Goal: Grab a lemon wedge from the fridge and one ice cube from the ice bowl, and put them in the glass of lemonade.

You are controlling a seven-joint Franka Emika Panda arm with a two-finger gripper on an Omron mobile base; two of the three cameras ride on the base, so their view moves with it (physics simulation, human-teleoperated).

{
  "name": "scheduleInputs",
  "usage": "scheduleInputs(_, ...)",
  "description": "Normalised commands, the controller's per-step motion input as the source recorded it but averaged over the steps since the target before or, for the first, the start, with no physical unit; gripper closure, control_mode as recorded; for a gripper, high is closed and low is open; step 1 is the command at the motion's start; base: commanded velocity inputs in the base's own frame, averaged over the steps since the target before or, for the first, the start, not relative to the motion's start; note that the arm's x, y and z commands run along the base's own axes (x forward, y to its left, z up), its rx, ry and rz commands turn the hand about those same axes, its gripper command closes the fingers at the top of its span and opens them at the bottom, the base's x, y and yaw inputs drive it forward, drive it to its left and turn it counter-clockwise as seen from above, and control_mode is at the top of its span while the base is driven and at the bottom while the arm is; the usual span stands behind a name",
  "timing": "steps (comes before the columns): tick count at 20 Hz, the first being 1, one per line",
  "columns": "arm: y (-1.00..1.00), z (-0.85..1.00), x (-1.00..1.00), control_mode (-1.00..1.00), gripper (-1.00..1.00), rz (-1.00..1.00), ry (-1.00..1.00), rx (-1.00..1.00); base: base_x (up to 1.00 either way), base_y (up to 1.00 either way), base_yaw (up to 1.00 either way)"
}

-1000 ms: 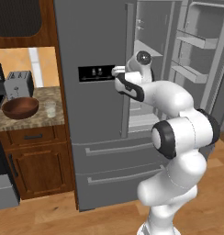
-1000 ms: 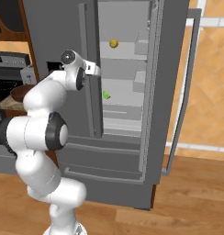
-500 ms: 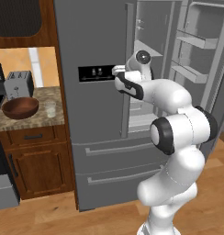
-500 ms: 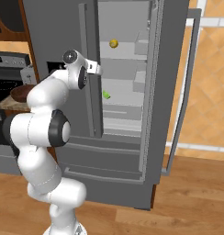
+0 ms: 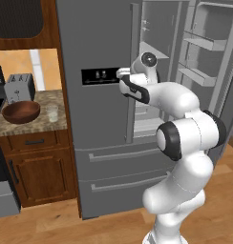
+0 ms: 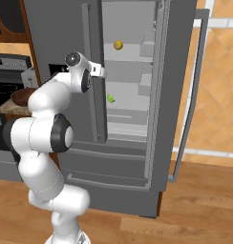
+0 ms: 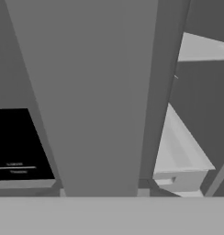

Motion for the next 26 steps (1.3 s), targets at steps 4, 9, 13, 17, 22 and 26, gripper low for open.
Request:
scheduleInputs(4,0.25,0.01,0.01,-1.00,1.00,0.00,0.00,0.00,0.00,0.00,0.00)
scheduleInputs(9,0.56,0.24,-0.37,-1.00,1.00,0.00,0.00,0.00,0.00,0.00,0.00)
scheduleInputs(13,0.68,0.45,-0.68,-1.00,1.00,0.00,0.00,-0.01,0.00,0.00,0.00)
scheduleInputs(17,0.67,0.59,-0.92,-1.00,1.00,0.00,0.00,-0.01,0.00,0.00,0.00)
scheduleInputs(22,0.74,0.51,-1.00,-1.00,1.00,0.00,0.00,-0.02,0.00,0.00,0.00)
scheduleInputs(26,0.72,0.69,-1.00,-1.00,1.00,0.03,0.00,-0.02,0.00,0.00,0.00)
